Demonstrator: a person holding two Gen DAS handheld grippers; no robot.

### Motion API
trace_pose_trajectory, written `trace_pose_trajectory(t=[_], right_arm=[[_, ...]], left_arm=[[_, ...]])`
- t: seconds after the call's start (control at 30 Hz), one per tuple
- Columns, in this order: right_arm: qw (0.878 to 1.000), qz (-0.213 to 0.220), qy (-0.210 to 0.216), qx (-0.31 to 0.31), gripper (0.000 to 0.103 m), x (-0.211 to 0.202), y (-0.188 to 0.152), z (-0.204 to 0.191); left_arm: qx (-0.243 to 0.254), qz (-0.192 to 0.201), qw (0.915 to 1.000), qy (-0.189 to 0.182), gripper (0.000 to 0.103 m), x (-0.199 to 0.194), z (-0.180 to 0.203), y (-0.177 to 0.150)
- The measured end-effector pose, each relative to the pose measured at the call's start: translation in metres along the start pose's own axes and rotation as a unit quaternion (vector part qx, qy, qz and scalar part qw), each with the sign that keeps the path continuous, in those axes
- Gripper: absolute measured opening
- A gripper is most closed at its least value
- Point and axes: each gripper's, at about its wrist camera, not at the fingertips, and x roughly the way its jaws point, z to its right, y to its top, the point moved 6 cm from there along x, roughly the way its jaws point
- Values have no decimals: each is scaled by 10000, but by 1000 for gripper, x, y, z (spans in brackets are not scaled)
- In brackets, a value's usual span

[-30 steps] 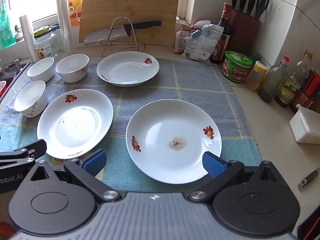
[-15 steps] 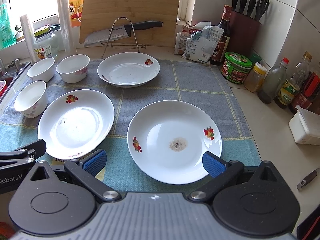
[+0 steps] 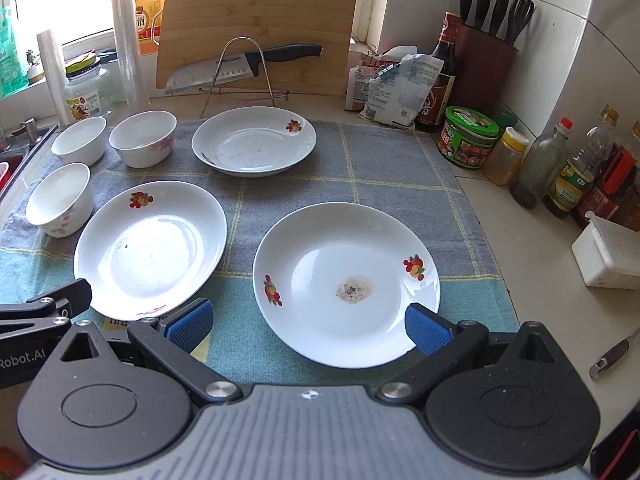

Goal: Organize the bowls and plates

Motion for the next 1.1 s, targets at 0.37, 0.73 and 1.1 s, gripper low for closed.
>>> trace_pose_trajectory(t=[0.37,0.73,1.1], right_arm=[[10000,19,-20,-7,103,-1,2,-3],[9999,82,-96,52,103,-4,5,-10],[9992,329,-132,204,103,-8,7,-8]], left_arm=[[-7,16,10000,-14,102,-1,-2,1],[37,82,9998,-166,102,2,-10,7],[264,563,9940,-903,102,4,-17,12]])
